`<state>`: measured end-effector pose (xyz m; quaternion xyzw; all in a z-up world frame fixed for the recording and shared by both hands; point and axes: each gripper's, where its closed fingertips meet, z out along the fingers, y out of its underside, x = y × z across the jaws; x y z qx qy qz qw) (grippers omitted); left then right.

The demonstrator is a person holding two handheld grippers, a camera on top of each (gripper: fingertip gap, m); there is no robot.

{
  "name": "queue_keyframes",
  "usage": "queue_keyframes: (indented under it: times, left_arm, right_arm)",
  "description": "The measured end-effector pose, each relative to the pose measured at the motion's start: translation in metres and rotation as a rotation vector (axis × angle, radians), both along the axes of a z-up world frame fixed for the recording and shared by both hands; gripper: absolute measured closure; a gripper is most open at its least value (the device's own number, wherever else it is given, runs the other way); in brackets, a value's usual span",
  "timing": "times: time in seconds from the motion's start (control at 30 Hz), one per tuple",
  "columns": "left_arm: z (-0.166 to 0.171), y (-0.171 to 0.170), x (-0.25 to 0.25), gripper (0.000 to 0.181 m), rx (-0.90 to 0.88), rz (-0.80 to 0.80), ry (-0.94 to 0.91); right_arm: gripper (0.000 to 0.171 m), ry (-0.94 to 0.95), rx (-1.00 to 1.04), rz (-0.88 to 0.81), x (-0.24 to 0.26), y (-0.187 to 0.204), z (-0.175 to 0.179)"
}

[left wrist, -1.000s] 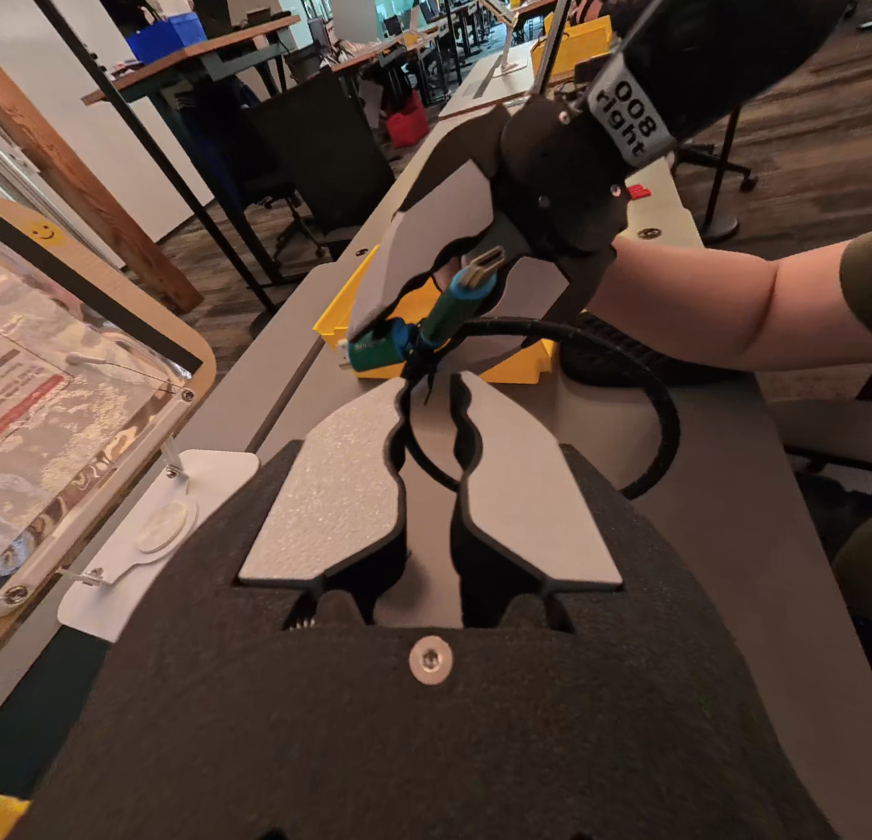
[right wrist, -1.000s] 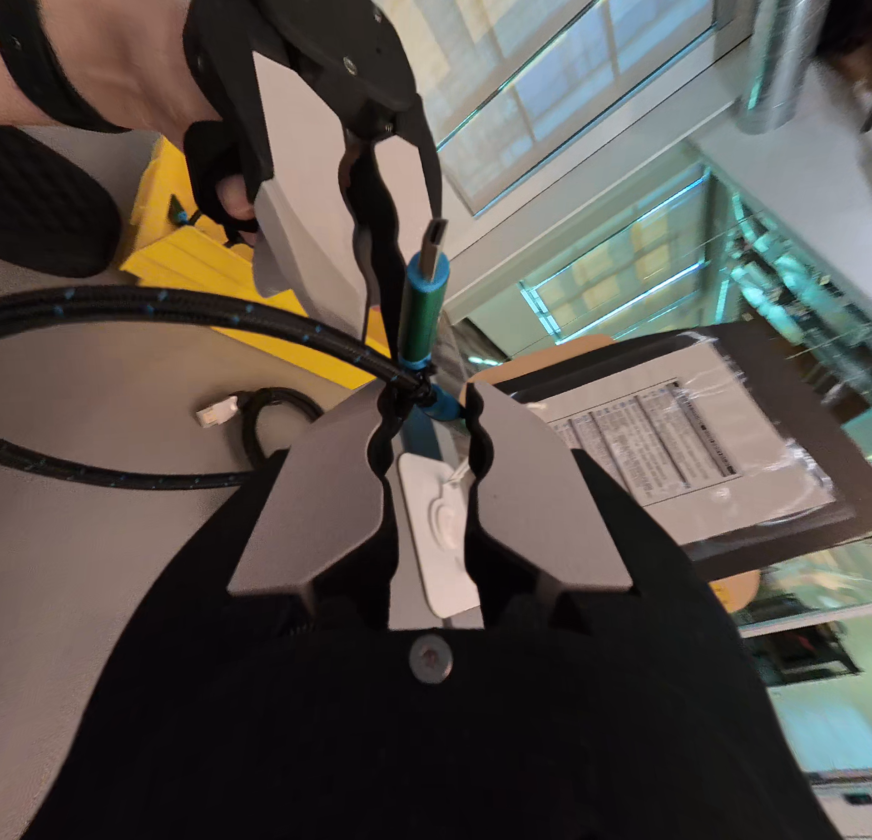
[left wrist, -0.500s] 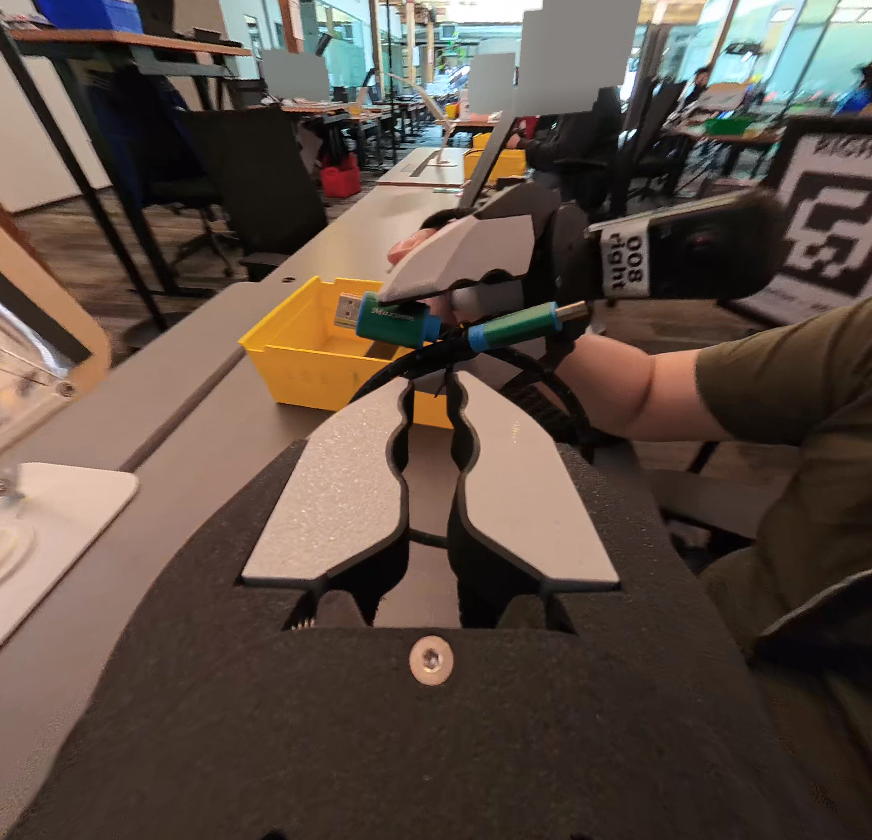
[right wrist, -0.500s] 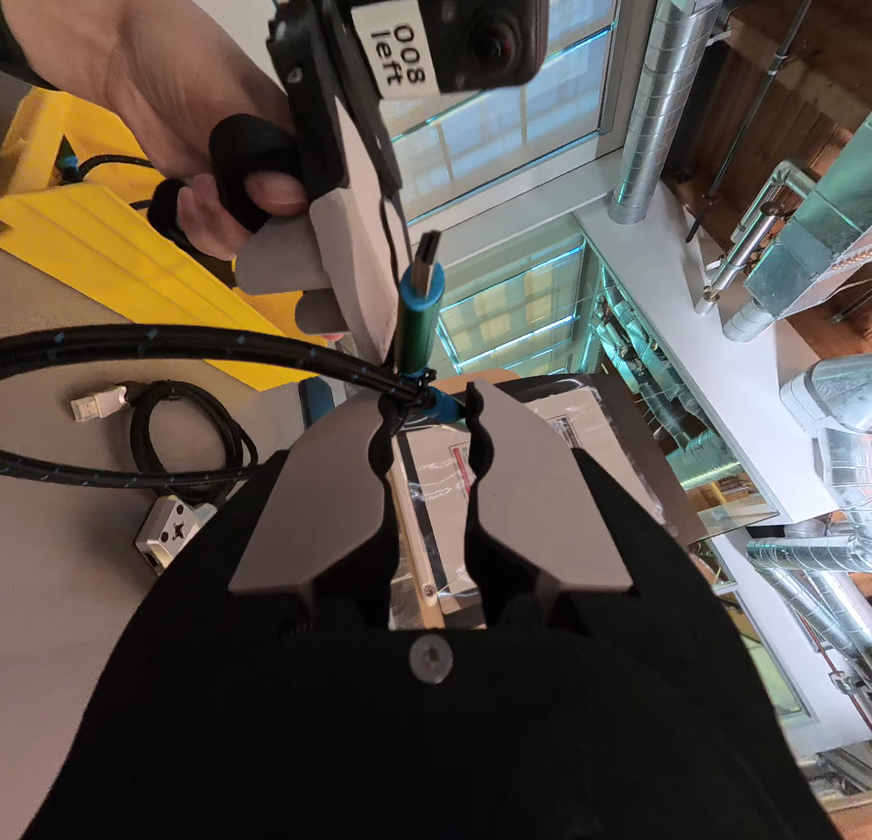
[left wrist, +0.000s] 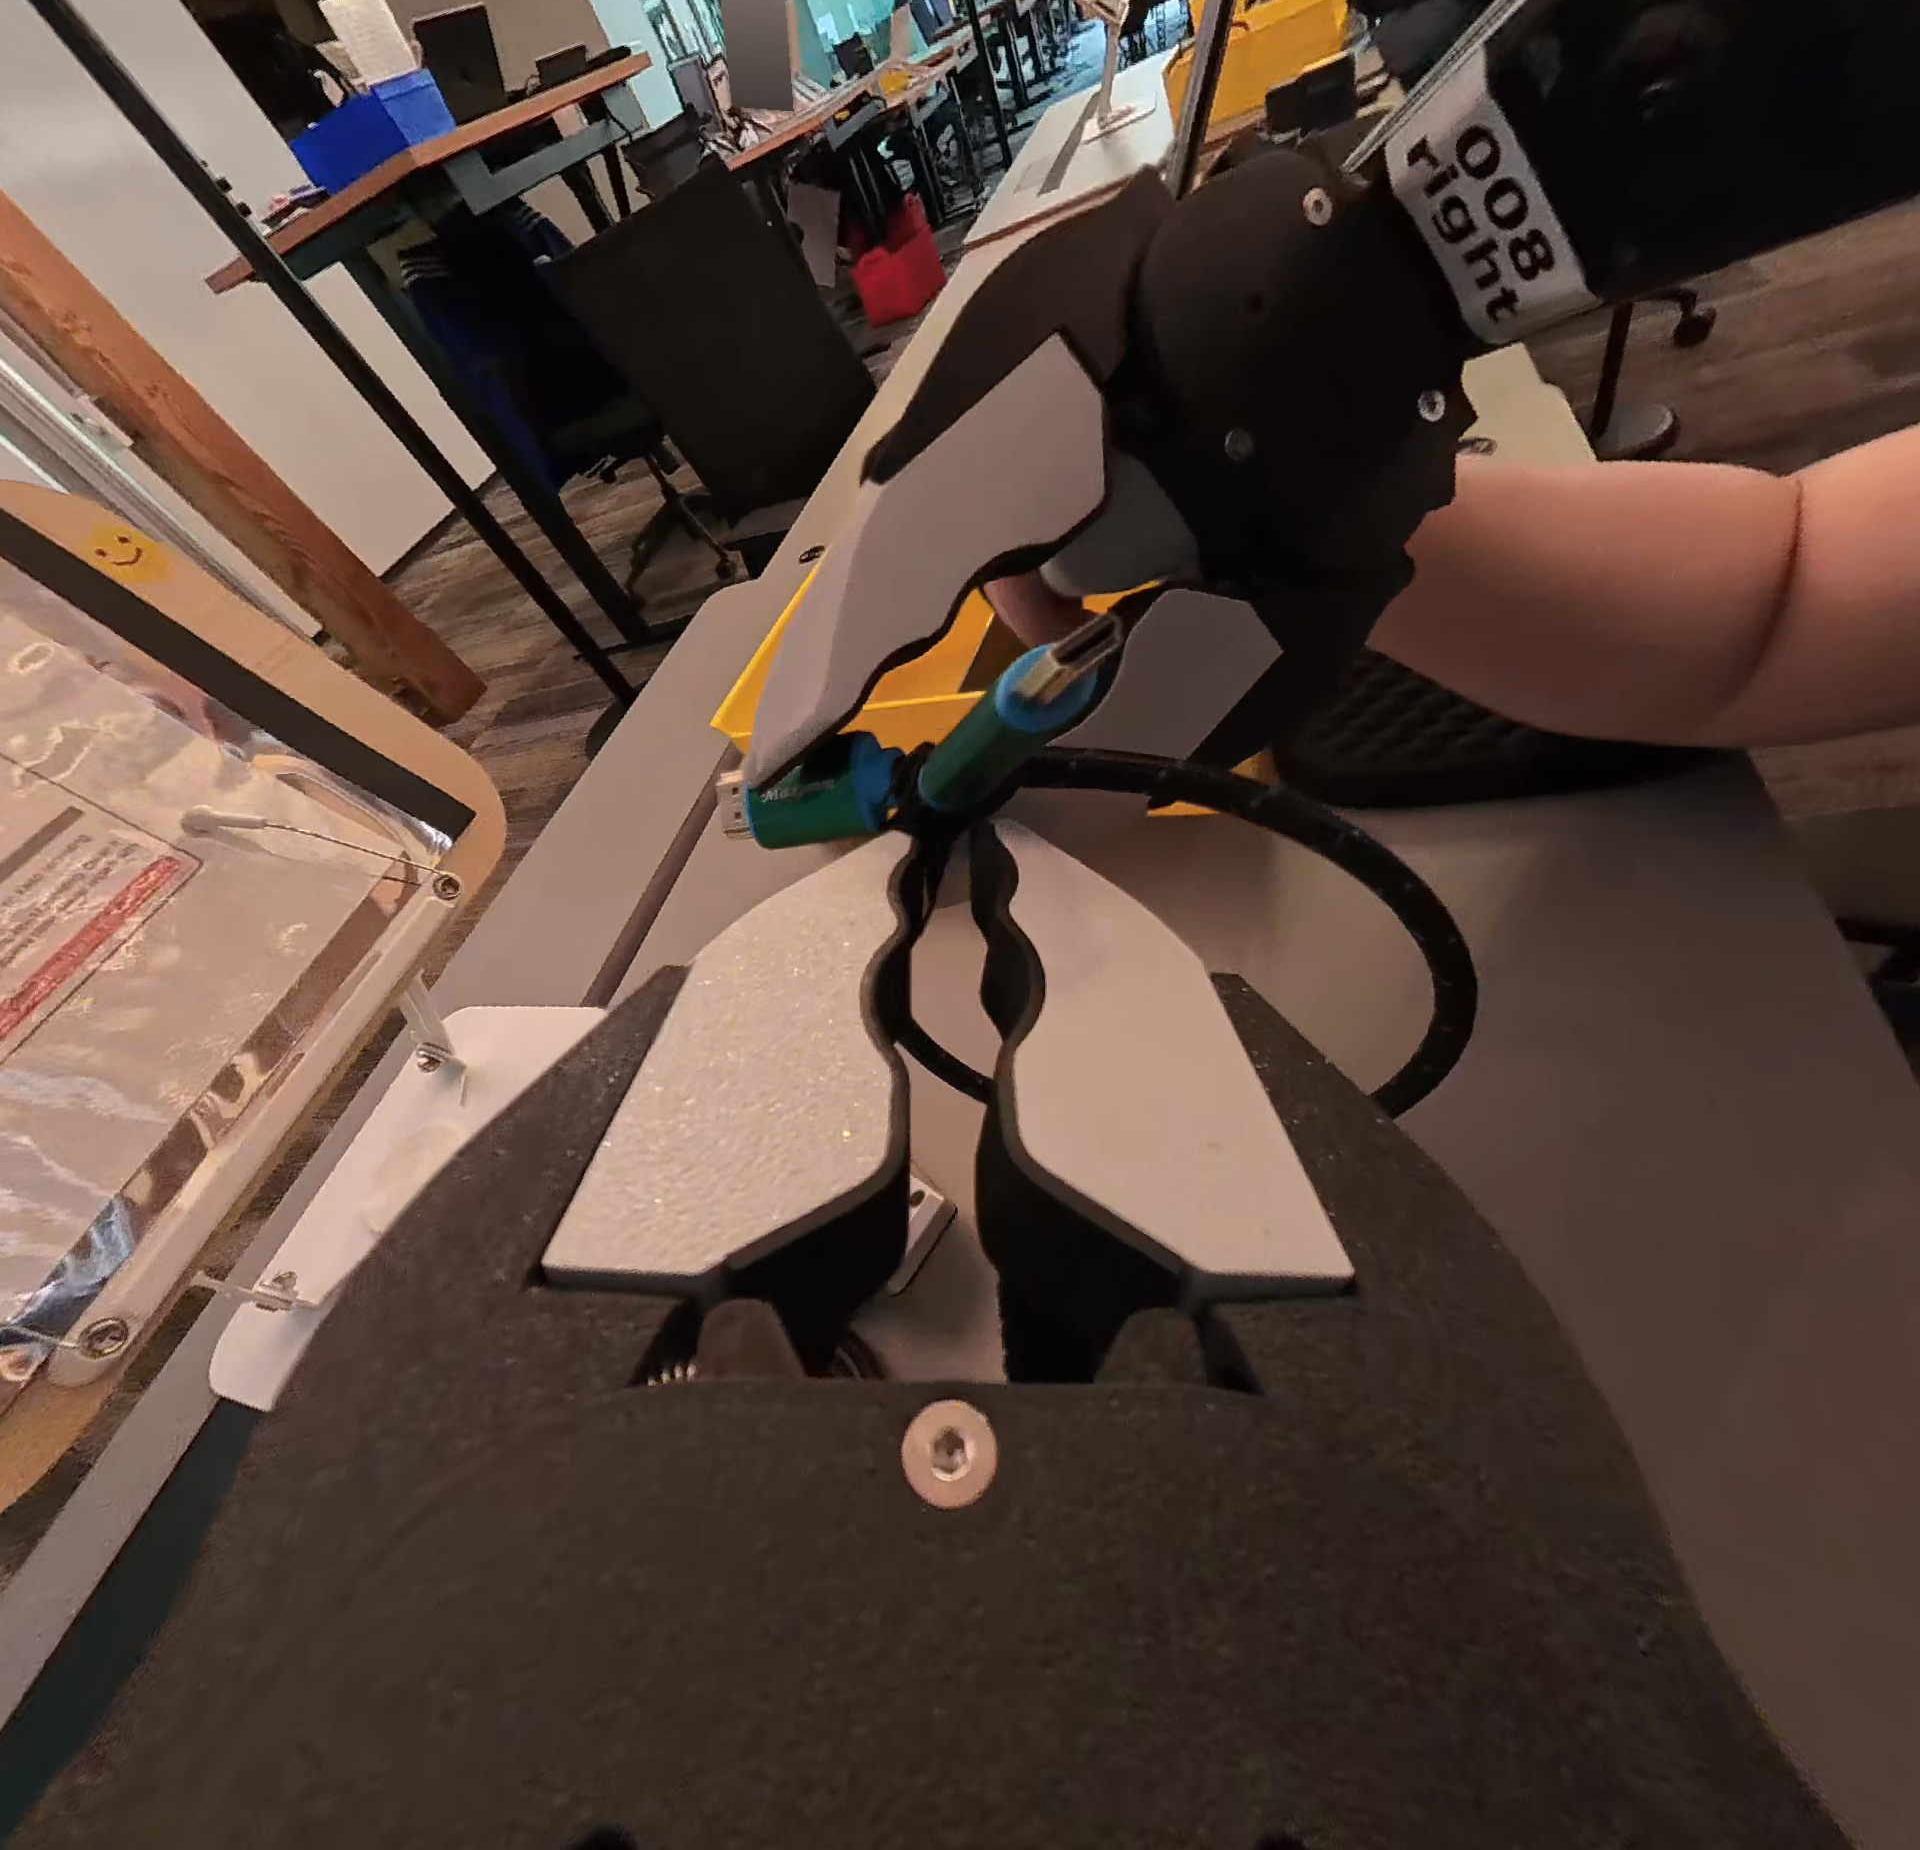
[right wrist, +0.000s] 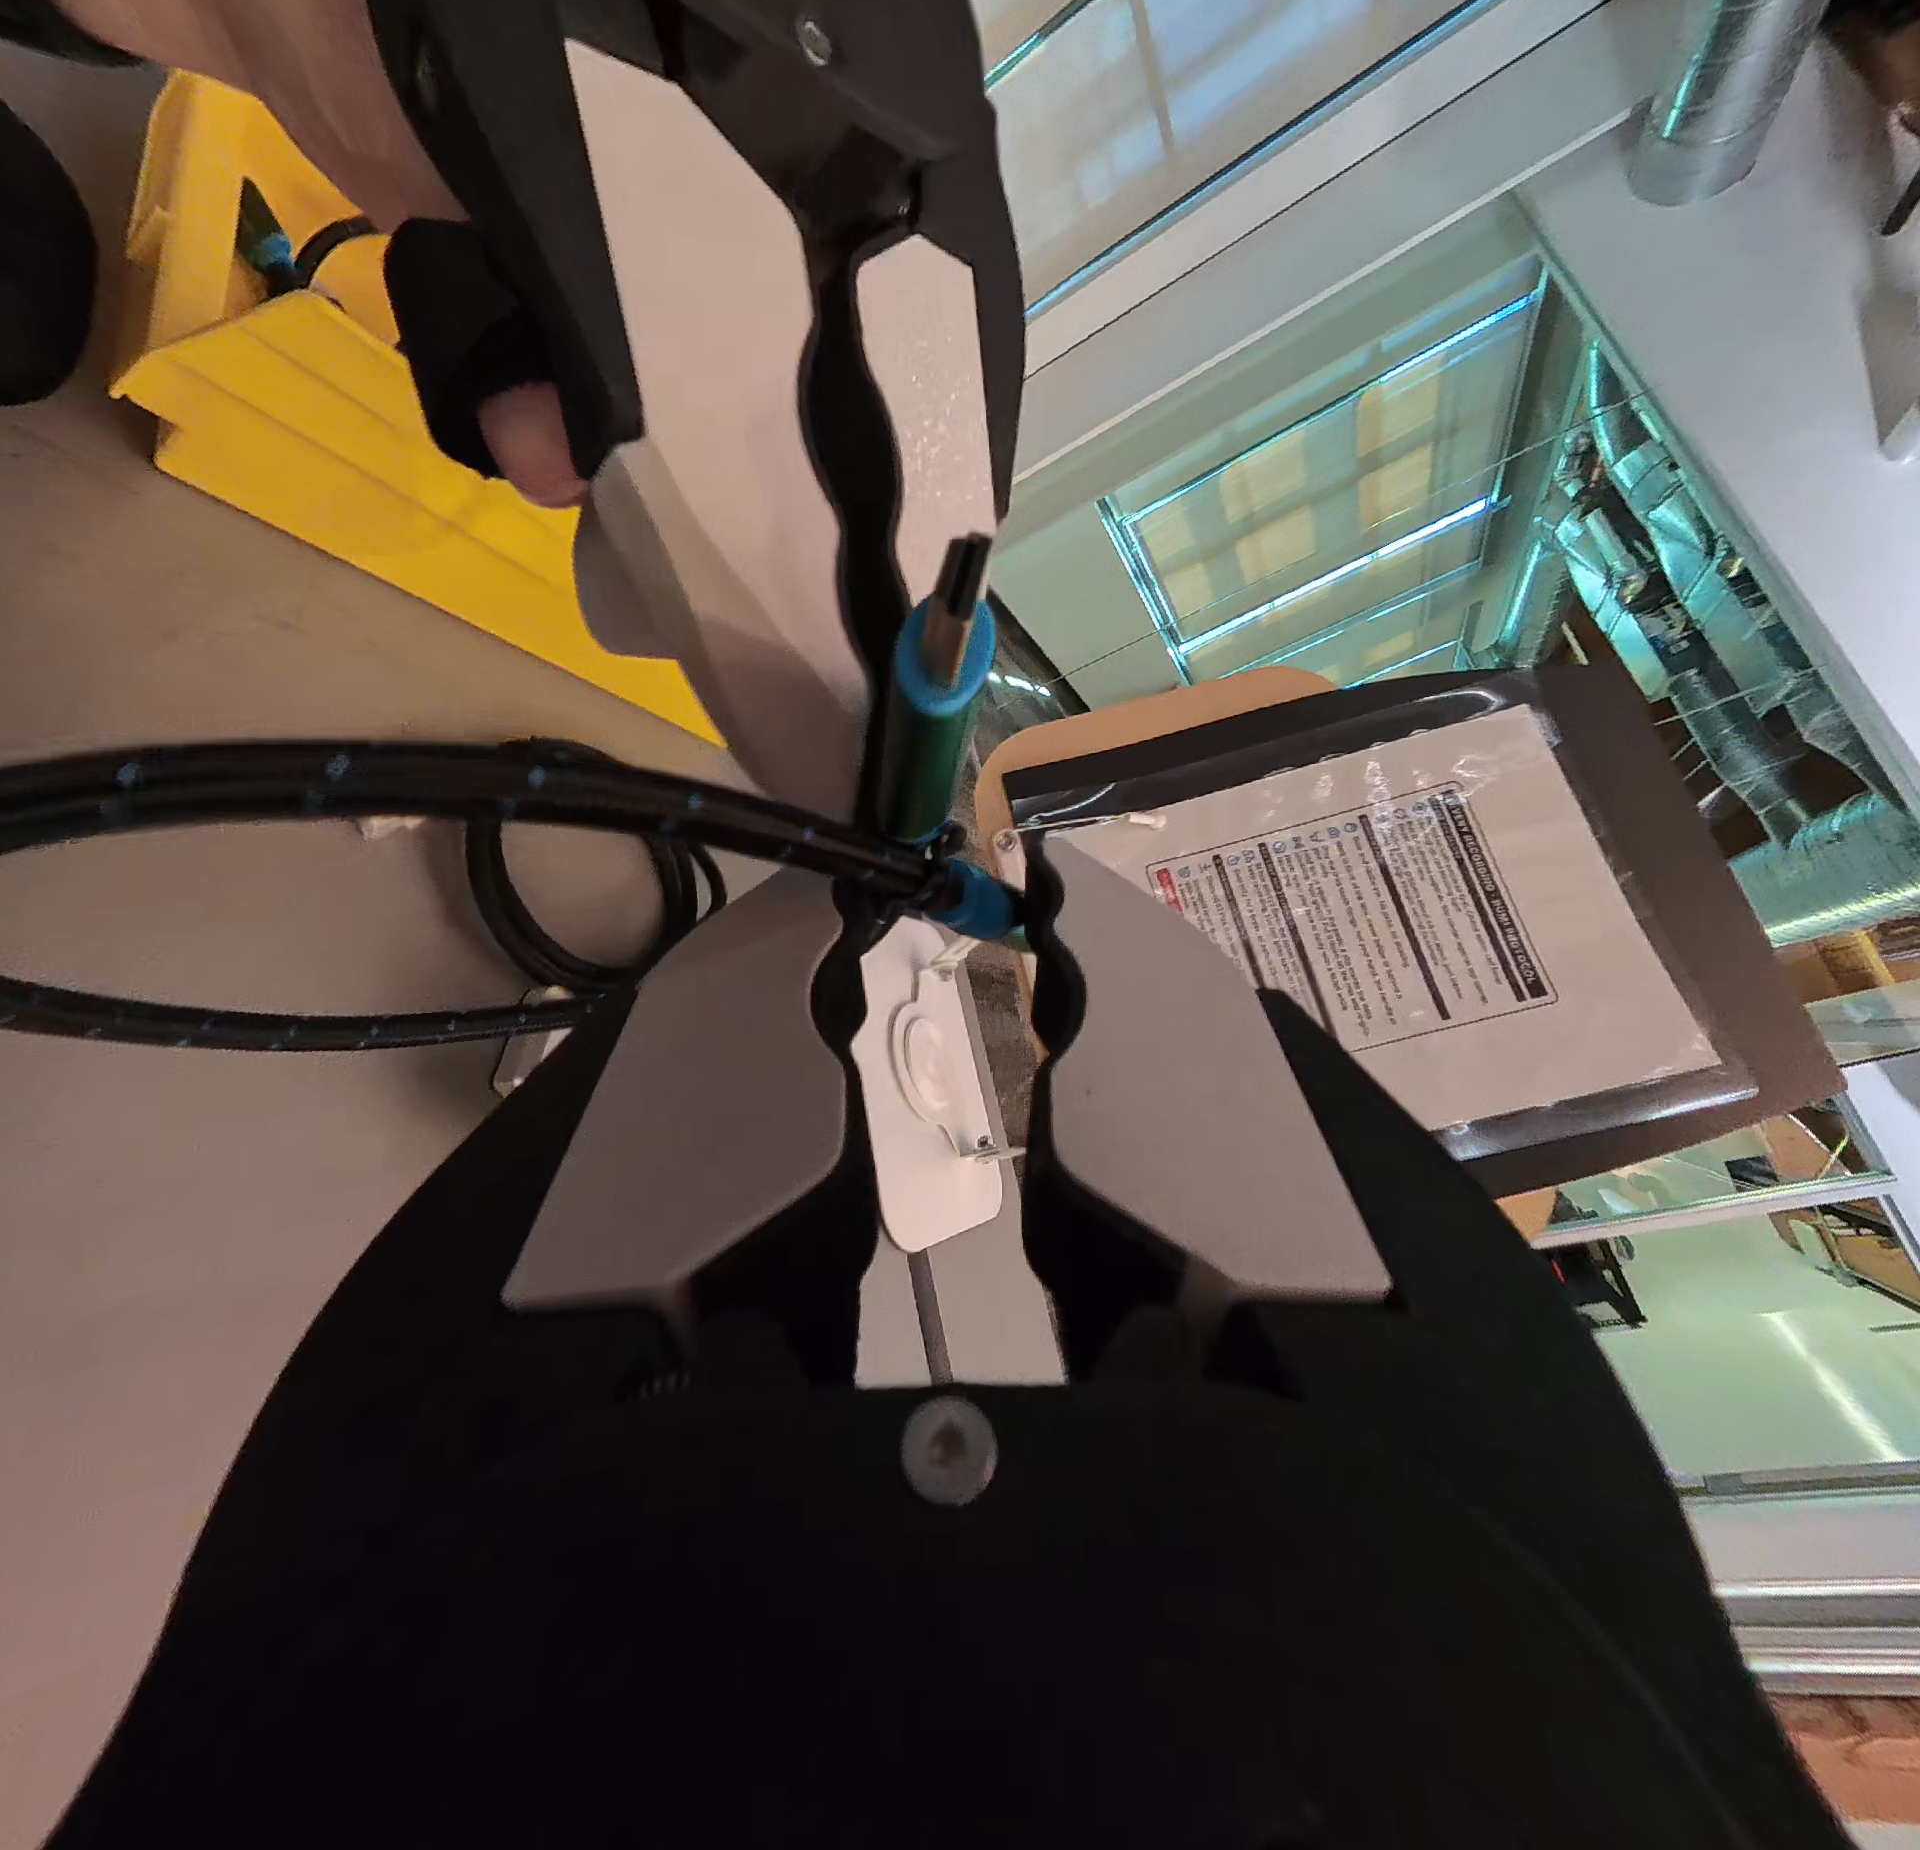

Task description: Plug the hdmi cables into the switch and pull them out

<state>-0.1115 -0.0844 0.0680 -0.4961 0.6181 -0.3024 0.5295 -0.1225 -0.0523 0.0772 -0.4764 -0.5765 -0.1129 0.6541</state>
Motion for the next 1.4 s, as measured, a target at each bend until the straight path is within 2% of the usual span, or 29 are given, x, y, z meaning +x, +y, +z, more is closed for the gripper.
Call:
queue_keyframes:
  times: [0.13, 0.27, 0.43, 0.57, 0.7, 1.0, 1.2, 1.27, 1.37, 1.4]
  left_arm:
    - [-0.004, 0.002, -0.002, 0.179, 0.008, -0.010, 0.032]
    - [-0.005, -0.007, -0.006, 0.179, -0.036, -0.078, 0.050]
    - [-0.004, -0.021, -0.010, 0.179, -0.108, -0.186, 0.051]
    - [-0.003, -0.033, -0.012, 0.179, -0.141, -0.265, 0.048]
    - [0.000, -0.034, -0.010, 0.179, -0.062, -0.247, 0.036]
    - [0.028, -0.049, 0.000, 0.178, 0.271, -0.136, -0.059]
    - [0.041, -0.038, -0.002, 0.179, 0.546, -0.011, -0.139]
    - [0.045, -0.036, -0.002, 0.179, 0.478, 0.009, -0.178]
    - [0.051, -0.036, -0.005, 0.181, 0.146, -0.069, -0.231]
    - [0.056, -0.035, -0.009, 0.176, 0.042, -0.094, -0.258]
  right_arm:
    - [0.142, -0.012, -0.030, 0.011, -0.002, 0.000, -0.006]
    - [0.140, -0.017, -0.066, 0.128, -0.008, -0.014, -0.010]
    - [0.134, -0.079, 0.027, 0.222, -0.008, -0.034, -0.007]
    - [0.149, -0.111, 0.064, 0.265, -0.010, -0.044, -0.006]
    - [0.155, -0.050, -0.123, 0.323, -0.008, -0.050, -0.007]
    - [0.161, 0.452, -0.731, 0.887, 0.000, -0.077, 0.015]
    - [0.161, 0.692, -1.083, 1.063, -0.003, -0.071, 0.027]
    - [0.161, 0.730, -1.125, 1.075, -0.003, -0.068, 0.031]
    - [0.161, 0.668, -1.014, 0.990, -0.002, -0.066, 0.027]
    - [0.161, 0.643, -0.960, 0.954, 0.000, -0.065, 0.027]
